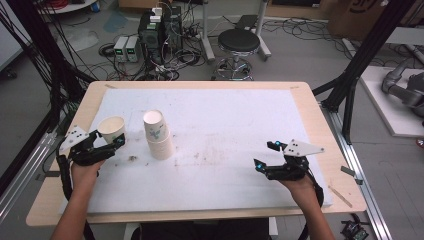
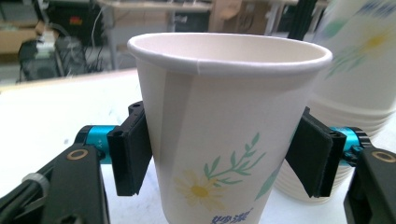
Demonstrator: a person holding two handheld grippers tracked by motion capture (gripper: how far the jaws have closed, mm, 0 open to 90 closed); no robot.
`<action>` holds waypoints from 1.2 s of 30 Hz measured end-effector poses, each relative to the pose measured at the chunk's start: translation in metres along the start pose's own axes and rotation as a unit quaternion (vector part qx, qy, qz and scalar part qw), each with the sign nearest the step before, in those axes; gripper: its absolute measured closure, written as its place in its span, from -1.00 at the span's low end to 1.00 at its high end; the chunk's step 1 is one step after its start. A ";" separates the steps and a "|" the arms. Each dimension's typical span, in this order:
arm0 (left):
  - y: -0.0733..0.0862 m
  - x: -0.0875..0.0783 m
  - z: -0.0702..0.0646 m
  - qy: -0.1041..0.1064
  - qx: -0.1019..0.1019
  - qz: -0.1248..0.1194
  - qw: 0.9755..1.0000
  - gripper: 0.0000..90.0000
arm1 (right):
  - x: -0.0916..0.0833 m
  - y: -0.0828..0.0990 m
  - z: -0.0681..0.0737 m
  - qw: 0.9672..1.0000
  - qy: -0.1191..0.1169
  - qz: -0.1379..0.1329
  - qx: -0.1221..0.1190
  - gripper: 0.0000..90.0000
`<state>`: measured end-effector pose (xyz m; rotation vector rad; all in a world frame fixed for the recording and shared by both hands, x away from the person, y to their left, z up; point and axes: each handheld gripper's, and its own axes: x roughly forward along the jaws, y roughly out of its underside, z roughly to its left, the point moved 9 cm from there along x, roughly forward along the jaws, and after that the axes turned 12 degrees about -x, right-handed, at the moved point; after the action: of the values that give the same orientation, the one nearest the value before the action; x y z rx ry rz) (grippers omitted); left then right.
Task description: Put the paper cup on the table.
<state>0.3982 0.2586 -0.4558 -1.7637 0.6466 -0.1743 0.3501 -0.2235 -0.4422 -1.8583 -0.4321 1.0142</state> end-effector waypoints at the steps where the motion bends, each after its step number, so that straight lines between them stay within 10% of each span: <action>1: 0.003 0.002 0.002 -0.005 0.001 0.008 1.000 -0.33 | 0.000 0.000 0.000 1.000 0.000 0.000 0.000 -0.55; 17: 0.033 0.013 0.021 -0.073 0.002 0.097 0.993 -0.30 | -0.003 0.001 -0.001 1.000 0.002 -0.001 0.000 -0.55; 36: 0.048 -0.001 0.019 -0.102 -0.006 0.126 0.987 -0.47 | -0.006 0.001 -0.001 1.000 0.003 -0.002 0.000 -0.55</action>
<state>0.3898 0.2678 -0.5058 -1.6668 0.7152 0.1822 0.3471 -0.2289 -0.4402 -1.8602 -0.4315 1.0054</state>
